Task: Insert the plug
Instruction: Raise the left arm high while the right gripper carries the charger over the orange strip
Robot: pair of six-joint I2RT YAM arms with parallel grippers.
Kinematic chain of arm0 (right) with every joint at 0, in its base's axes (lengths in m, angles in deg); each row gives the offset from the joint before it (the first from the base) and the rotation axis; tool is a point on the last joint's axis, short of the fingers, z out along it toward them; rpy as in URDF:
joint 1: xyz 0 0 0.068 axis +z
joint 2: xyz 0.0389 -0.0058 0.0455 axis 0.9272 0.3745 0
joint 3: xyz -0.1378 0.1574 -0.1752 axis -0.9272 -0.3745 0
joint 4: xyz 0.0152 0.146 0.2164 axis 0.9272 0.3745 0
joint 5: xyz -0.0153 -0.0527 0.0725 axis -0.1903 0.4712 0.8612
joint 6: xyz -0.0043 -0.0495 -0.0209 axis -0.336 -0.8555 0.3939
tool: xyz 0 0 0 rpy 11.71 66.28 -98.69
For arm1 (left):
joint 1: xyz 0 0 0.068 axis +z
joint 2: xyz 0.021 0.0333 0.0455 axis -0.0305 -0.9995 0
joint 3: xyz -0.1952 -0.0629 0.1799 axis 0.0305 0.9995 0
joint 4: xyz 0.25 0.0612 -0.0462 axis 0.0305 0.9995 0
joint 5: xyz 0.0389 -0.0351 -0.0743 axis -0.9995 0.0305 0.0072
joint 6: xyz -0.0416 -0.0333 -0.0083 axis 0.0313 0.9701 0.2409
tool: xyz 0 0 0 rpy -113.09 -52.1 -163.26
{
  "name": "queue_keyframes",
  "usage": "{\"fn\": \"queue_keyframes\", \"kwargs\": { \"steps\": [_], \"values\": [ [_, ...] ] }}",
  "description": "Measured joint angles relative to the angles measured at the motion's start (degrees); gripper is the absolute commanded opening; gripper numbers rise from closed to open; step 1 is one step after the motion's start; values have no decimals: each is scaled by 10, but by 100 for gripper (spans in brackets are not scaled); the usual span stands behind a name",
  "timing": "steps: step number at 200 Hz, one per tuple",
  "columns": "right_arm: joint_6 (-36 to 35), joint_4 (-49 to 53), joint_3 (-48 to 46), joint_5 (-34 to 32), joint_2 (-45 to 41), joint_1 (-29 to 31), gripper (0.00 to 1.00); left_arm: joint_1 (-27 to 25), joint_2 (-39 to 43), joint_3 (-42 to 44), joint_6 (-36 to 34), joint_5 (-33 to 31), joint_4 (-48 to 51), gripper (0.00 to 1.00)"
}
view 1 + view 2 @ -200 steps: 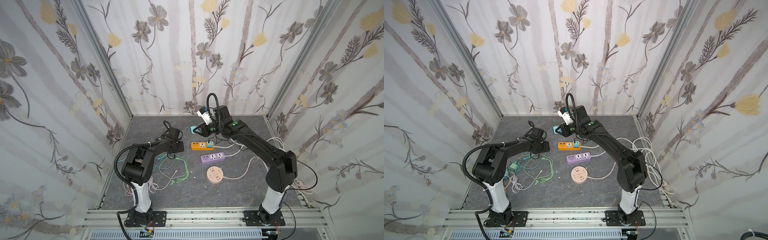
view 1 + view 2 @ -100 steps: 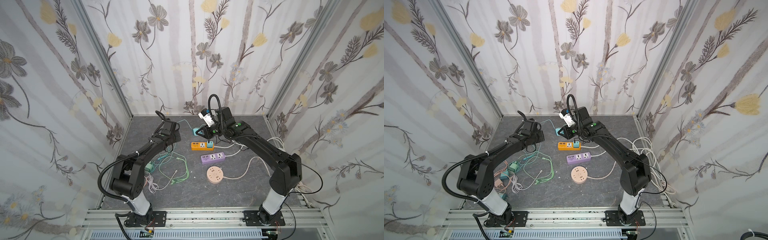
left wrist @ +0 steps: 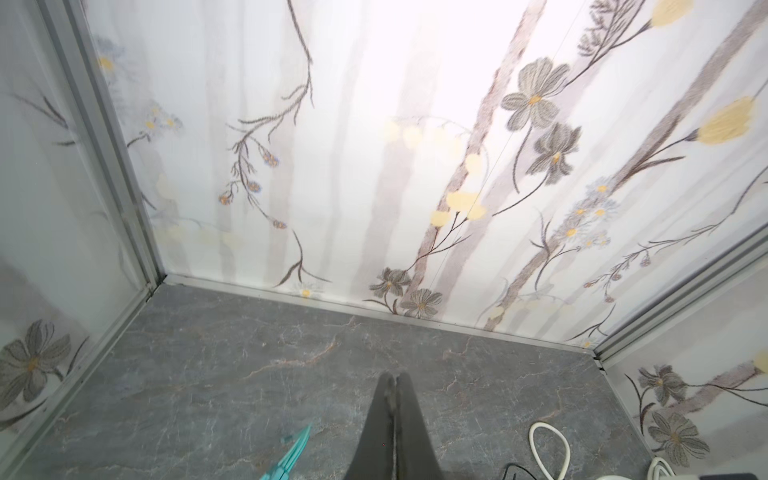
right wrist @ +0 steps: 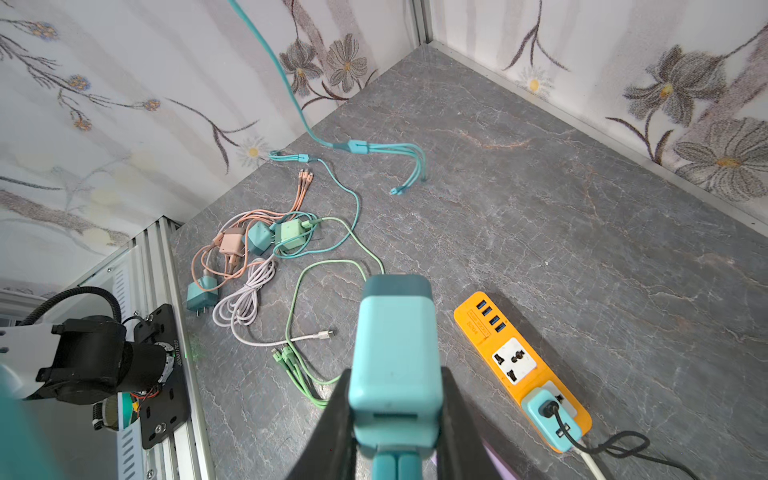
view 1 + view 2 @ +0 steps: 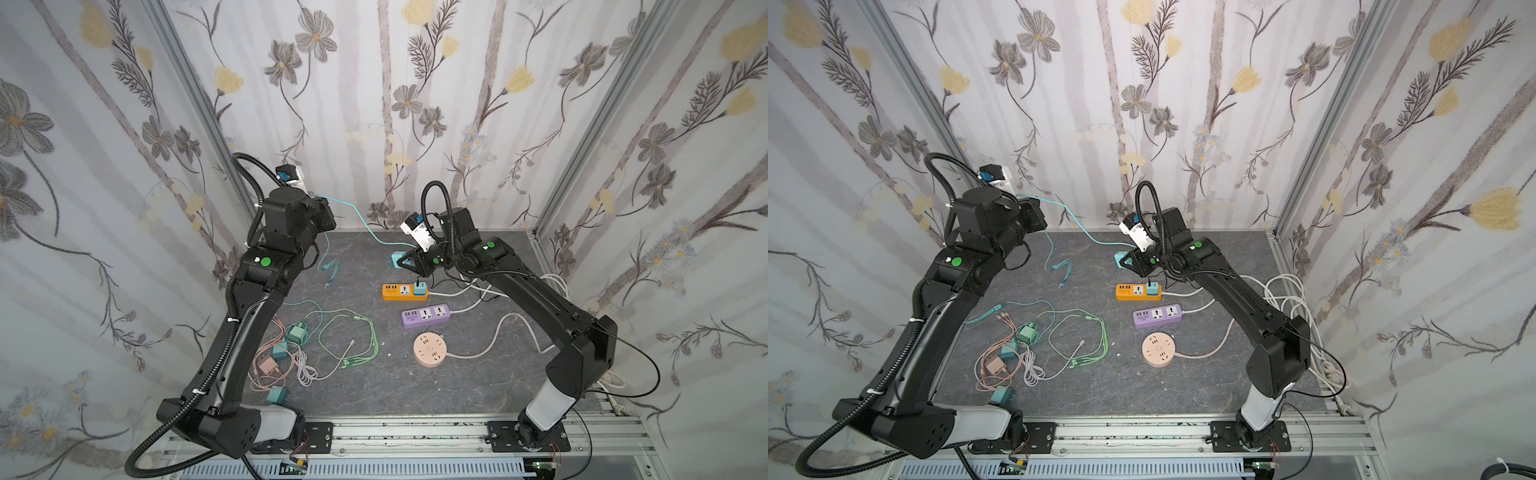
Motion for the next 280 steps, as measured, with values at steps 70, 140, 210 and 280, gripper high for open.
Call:
{"fn": "queue_keyframes", "kwargs": {
  "steps": [70,140,210,280],
  "values": [
    [-103,39,36,14,5,-3,0,8,-38,-57,-51,-12,35,0],
    [-285,198,204,9,118,-1,0,73,-212,-265,-105,-32,79,0],
    [-326,168,256,-32,179,5,0,105,-396,-458,-228,-30,83,0],
    [-442,205,256,-132,230,19,0,145,-344,-169,-126,34,42,0]
  ]
}}
